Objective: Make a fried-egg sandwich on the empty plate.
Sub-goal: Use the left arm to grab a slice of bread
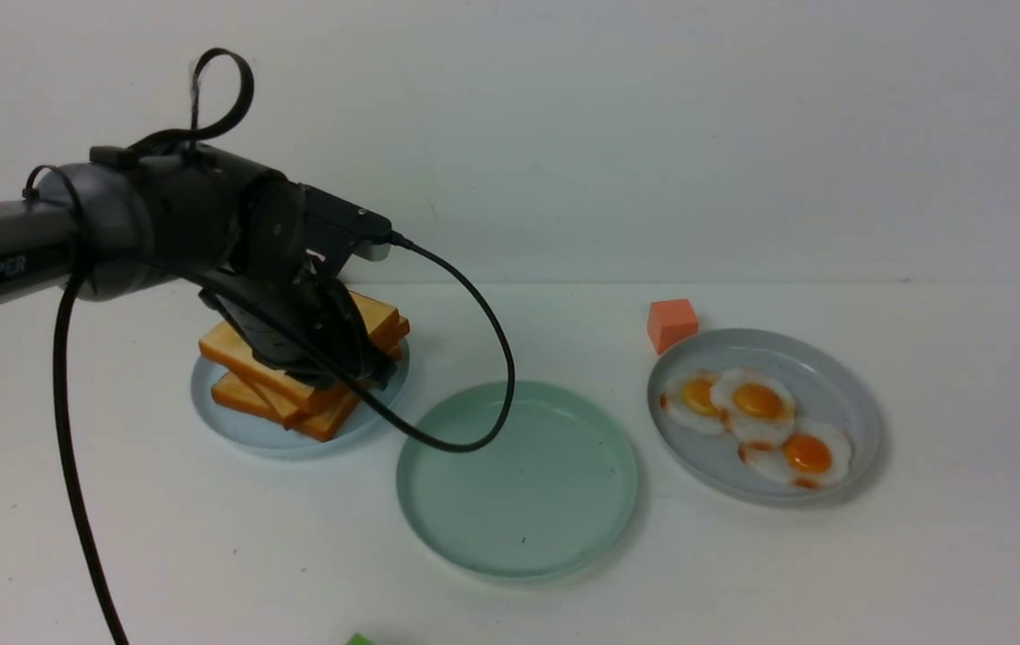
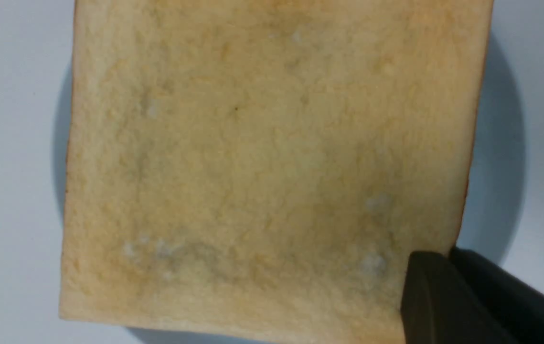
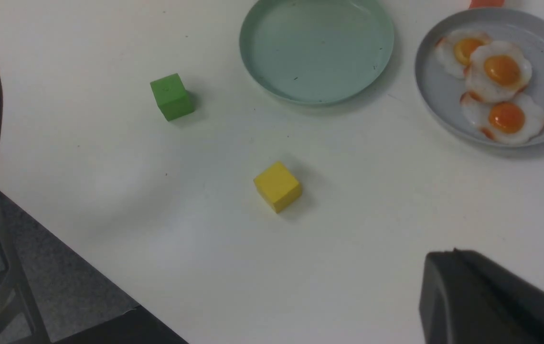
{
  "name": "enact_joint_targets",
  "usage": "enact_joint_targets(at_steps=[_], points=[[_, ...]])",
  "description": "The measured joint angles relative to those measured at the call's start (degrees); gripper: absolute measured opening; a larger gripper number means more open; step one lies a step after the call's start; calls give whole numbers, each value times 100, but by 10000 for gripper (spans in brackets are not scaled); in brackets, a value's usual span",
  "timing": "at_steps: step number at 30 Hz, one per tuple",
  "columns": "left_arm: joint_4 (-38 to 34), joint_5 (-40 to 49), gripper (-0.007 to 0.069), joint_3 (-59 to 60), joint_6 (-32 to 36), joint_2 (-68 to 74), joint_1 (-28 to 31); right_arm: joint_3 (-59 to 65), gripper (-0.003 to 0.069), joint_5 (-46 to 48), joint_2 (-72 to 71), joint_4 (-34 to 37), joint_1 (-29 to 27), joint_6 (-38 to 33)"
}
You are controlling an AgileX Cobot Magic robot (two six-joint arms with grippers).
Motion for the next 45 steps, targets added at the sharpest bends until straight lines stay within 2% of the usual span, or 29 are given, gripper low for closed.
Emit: enact_joint_targets(at_steps=[1,6,10,40,44,45], points=[[0,0,93,0,0,0,0,0,6,0,0,0,0,0],[0,29,239,0,-28,0,0,0,10,0,0,0,0,0],[0,72,292,0,-31,-20,-48,0,13,0,0,0,0,0],[432,-191,296,-57,-42,241,-49,251,31,5,0,1,0,0],[437,-171,227,-69,-42,253,-55,251,31,5,0,1,5,0],[439,-160,180,-69,-42,253,-55,251,31,5,0,1,5,0]])
